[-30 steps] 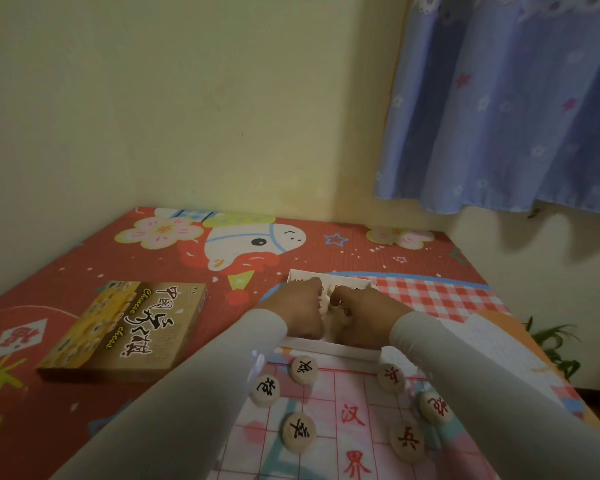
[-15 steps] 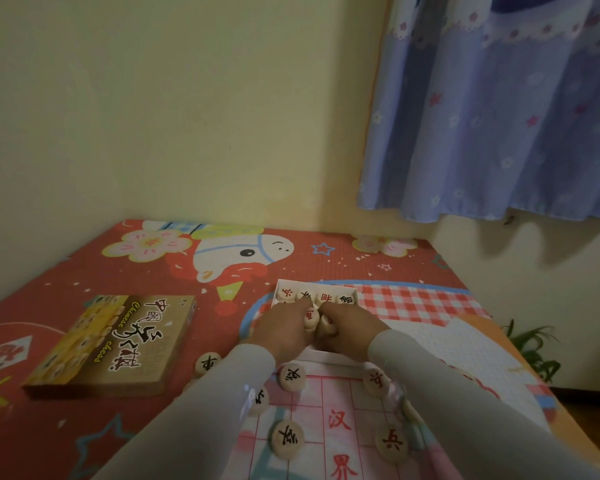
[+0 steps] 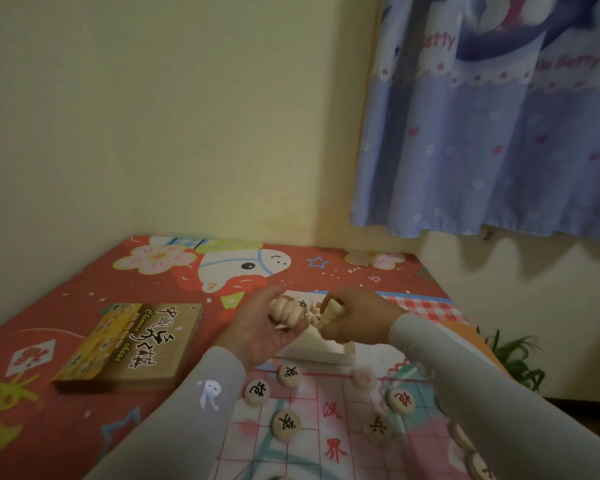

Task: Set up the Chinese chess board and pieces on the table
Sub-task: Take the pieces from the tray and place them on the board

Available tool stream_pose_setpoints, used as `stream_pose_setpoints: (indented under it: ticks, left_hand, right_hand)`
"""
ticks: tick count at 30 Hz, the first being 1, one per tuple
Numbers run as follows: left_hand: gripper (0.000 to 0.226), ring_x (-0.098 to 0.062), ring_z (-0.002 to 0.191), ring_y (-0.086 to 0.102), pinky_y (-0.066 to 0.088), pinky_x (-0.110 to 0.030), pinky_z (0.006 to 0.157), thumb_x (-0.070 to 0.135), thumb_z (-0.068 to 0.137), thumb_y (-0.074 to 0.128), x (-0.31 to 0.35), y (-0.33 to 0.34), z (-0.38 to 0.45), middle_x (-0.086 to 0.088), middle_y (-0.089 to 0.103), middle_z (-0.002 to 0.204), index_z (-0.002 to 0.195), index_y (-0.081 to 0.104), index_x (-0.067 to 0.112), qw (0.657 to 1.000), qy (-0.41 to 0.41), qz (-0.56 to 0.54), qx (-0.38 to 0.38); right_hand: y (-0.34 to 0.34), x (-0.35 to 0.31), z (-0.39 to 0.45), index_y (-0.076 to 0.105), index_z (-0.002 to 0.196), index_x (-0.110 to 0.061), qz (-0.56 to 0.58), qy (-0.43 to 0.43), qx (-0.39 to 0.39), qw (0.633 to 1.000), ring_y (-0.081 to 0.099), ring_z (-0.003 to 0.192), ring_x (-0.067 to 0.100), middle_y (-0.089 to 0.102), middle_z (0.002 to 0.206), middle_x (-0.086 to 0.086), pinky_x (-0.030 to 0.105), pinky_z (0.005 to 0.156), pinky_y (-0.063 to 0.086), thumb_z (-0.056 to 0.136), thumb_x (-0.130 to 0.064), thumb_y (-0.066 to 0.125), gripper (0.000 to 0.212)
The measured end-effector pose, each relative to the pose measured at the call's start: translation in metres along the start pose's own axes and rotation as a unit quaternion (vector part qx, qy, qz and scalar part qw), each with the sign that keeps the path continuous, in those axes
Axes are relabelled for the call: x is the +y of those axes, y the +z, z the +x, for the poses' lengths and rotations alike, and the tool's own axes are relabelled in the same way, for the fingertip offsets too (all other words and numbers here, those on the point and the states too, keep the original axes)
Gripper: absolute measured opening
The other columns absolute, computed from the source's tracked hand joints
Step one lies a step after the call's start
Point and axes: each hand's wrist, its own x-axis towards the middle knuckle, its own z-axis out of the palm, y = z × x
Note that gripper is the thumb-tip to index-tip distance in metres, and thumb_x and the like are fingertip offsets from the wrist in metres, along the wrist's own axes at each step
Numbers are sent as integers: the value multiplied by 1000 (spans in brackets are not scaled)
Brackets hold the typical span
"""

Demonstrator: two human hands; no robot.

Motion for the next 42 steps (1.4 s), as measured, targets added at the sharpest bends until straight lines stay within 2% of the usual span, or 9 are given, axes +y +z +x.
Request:
stream_pose_setpoints:
  ticks: [5, 8, 12, 15, 19, 24, 28, 32, 42]
  left_hand:
    - [25, -27, 74, 51, 56, -34, 51, 28, 87, 46, -15, -2, -26, -12, 52, 78, 83, 55, 5, 997, -46, -57, 9]
    - [11, -16, 56, 29, 42, -22, 50, 17, 76, 46, -21, 6, -53, 0, 24, 62, 68, 40, 18, 999, -50, -16, -1]
    - [34, -13, 46, 10, 8, -26, 62, 19, 79, 45, -29, 16, -83, 6, 10, 51, 57, 20, 25, 999, -19, 29, 27]
    - [41, -12, 31, 29, 25, -16, 44, 25, 89, 46, -45, 22, -97, 5, 33, 37, 50, 40, 20, 997, -12, 2, 70]
    - [34, -29, 64, 64, 51, -29, 54, 25, 91, 42, -63, 35, -129, -16, 71, 68, 84, 69, 4, 995, -53, 5, 87]
    - [25, -33, 77, 61, 56, -36, 55, 14, 90, 40, -72, 35, -157, -19, 68, 73, 91, 62, 2, 993, -69, -76, 65]
    - [26, -34, 82, 61, 50, -40, 81, 12, 89, 40, -68, 35, -170, -22, 69, 82, 88, 64, 3, 991, -60, -96, 76]
    - [29, -33, 79, 64, 55, -39, 75, 22, 92, 43, -66, 25, -170, -20, 68, 89, 100, 67, 7, 989, -53, -96, 102]
    - [27, -20, 30, 48, 46, -26, 56, 18, 86, 46, -77, 17, -181, -5, 46, 36, 62, 55, 9, 992, -35, -74, 97]
  right_hand:
    - [3, -23, -32, 59, 107, -14, 21, -3, -28, 999, 71, 76, 17, 66, 102, 5, 33, 71, 61, 74, -18, 73, 36]
    - [5, -36, -54, 56, 112, -18, -10, -10, -40, 999, 68, 69, 12, 63, 93, -3, 23, 59, 56, 78, -21, 70, 38]
    - [10, -49, -75, 51, 119, -19, -9, -4, -49, 999, 71, 76, 15, 64, 98, -2, 22, 59, 56, 78, -22, 68, 44]
    - [17, -63, -86, 39, 133, -18, -67, 5, -73, 995, 65, 77, 11, 61, 112, 2, 20, 59, 54, 81, -25, 67, 60]
    - [34, -78, -94, 51, 121, -7, -178, 19, -116, 977, 69, 92, 24, 61, 107, 10, 31, 77, 56, 81, -25, 64, 45]
    - [31, -101, -106, 59, 117, -14, -241, 46, -159, 956, 65, 87, 16, 68, 108, 3, 24, 66, 48, 75, -31, 69, 47]
    - [29, -110, -109, 60, 116, -18, -225, 24, -153, 962, 55, 68, 4, 68, 109, -2, 20, 55, 37, 78, -34, 68, 42]
    - [33, -109, -117, 58, 122, -9, -152, -29, -107, 982, 56, 68, 2, 67, 96, -7, 16, 56, 38, 84, -30, 61, 43]
    - [70, -80, -126, 63, 107, -21, -108, -79, 41, 990, 60, 90, 15, 67, 101, -1, 28, 77, 49, 88, -49, 52, 36]
